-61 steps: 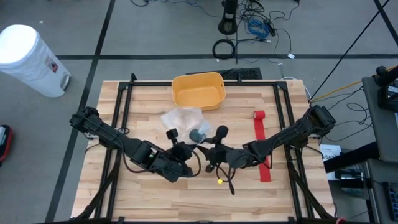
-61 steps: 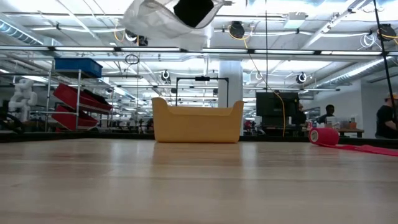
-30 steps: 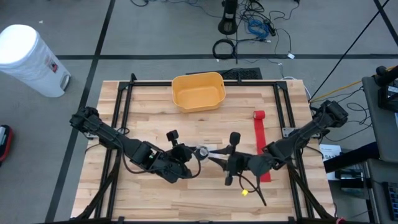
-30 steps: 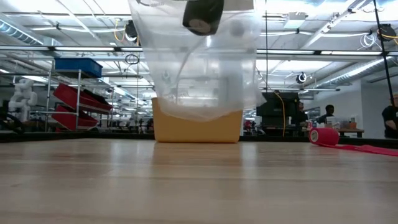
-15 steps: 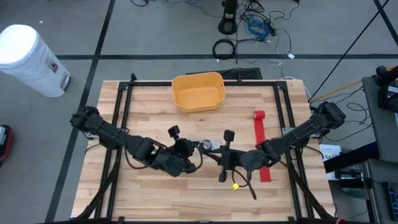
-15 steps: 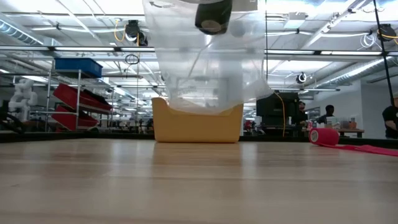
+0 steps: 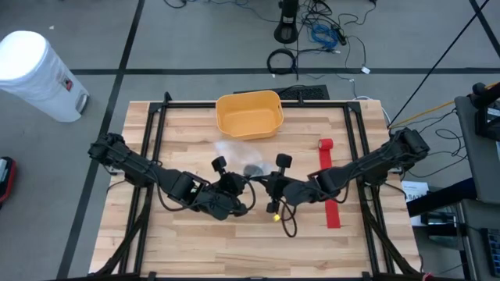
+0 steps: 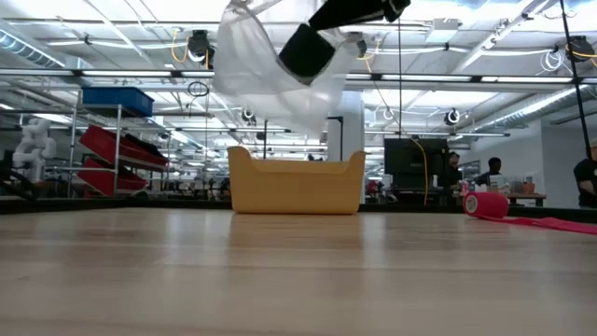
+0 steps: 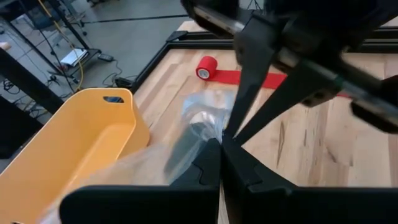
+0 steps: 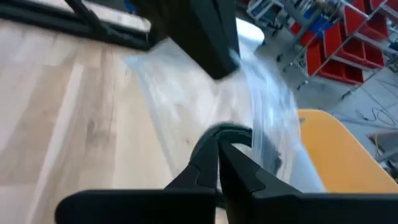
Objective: Roll bandage
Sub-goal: Put the rolled green bandage into the transparent zip bag, then roll the red bandage
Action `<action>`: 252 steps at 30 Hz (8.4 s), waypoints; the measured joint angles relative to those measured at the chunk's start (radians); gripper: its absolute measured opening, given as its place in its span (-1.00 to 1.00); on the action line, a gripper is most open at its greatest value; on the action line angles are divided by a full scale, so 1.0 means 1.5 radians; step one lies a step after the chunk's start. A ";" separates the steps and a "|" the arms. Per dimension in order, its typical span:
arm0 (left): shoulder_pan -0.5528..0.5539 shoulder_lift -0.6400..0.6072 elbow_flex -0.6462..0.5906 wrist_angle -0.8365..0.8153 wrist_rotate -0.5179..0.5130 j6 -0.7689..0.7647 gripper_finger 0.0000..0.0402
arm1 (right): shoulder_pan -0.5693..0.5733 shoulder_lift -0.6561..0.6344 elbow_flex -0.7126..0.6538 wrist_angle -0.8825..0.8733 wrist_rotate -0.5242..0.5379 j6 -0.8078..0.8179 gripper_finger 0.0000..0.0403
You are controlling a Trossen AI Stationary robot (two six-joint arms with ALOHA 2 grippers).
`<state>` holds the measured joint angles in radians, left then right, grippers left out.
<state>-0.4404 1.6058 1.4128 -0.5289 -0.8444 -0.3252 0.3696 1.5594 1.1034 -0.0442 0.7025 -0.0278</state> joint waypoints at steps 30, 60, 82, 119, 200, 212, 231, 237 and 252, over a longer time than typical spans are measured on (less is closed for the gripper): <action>0.003 0.000 0.000 0.028 0.106 -0.004 -0.99 | 0.149 -0.003 0.155 -0.242 0.066 -0.120 -0.72; 0.007 0.000 0.000 0.033 0.111 0.000 -0.99 | 0.150 0.083 0.164 -0.322 0.086 -0.197 -0.27; 0.007 0.000 0.000 0.027 0.111 0.001 -0.99 | 0.150 0.083 0.164 -0.317 0.053 -0.253 -0.69; 0.010 0.000 0.000 0.018 0.119 -0.006 -0.99 | 0.146 0.164 0.208 -0.342 0.174 -0.349 -0.68; 0.044 0.003 0.000 -0.358 -0.069 -0.219 -0.99 | 0.272 0.081 0.373 -0.544 0.214 0.012 -0.43; 0.045 0.003 0.000 -0.697 -0.036 -0.527 -0.99 | 0.351 0.038 0.373 -0.543 0.214 0.028 -0.43; 0.043 -0.003 -0.004 -0.695 0.014 -0.540 -0.99 | 0.353 0.038 0.373 -0.551 0.217 0.026 -0.43; 0.016 -0.003 -0.004 -0.682 0.052 -0.527 -0.99 | 0.353 0.038 0.373 -0.551 0.217 0.026 -0.43; -0.036 -0.003 -0.004 -0.658 0.052 -0.528 -0.54 | 0.352 0.038 0.373 -0.551 0.214 0.028 -0.43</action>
<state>-0.4938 1.6016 1.4063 -1.5155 -0.7662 -1.1179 0.8982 1.6169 1.6630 -0.8700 1.0233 0.0147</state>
